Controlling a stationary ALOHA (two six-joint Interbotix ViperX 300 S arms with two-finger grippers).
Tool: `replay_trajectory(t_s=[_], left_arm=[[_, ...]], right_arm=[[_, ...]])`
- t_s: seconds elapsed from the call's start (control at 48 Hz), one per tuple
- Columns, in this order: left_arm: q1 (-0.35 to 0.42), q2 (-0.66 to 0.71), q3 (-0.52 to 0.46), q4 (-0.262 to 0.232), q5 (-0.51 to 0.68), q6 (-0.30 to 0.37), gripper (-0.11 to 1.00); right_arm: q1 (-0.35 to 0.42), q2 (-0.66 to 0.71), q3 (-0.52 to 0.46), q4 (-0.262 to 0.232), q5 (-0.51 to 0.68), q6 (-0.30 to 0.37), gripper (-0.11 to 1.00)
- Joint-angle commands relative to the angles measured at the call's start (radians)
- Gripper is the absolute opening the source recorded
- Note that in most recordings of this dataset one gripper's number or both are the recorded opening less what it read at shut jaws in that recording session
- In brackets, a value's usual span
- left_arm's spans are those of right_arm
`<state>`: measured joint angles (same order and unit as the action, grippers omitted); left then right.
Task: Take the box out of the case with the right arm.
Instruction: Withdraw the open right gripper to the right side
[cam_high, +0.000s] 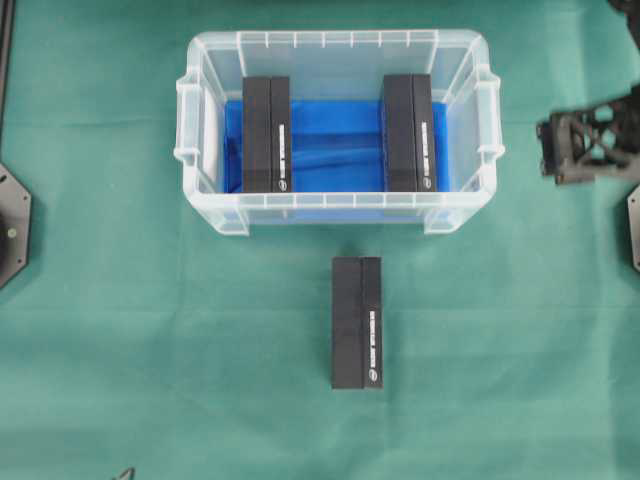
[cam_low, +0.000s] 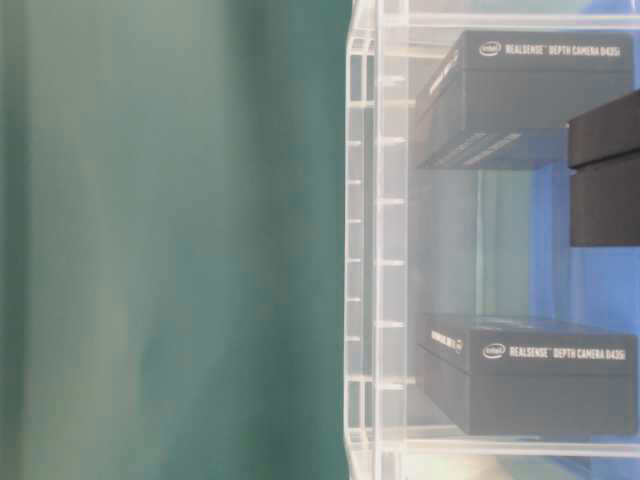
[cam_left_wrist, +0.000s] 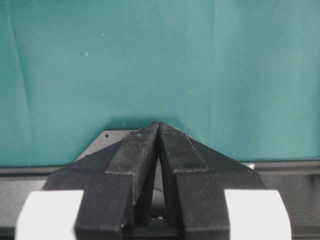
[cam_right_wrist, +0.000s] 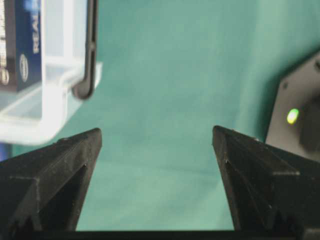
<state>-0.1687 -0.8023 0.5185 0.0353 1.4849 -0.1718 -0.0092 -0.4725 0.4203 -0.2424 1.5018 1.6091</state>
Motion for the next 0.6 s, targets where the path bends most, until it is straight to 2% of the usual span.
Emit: replay_trajectory(t_s=[0.0,0.104,0.229,0.583], left_arm=[[0.002,0.006,-0.011,0.002,-0.002,0.005,0.00],[0.002,0.005,-0.011,0.002,0.000,0.003,0.00],[0.002,0.005,-0.011,0.002,-0.002,0.003,0.00],[0.002,0.005,-0.011,0.002,0.000,0.003,0.00]], right_arm=[[-0.078,-0.008,-0.008,-0.005,-0.020,-0.063,0.88],[-0.160,-0.006,-0.005,0.000,-0.041,-0.146,0.88],[-0.215,-0.006,-0.005,0.009,-0.063,-0.198,0.88],[-0.224,0.000,-0.005,0.023,-0.072,-0.209,0.88]])
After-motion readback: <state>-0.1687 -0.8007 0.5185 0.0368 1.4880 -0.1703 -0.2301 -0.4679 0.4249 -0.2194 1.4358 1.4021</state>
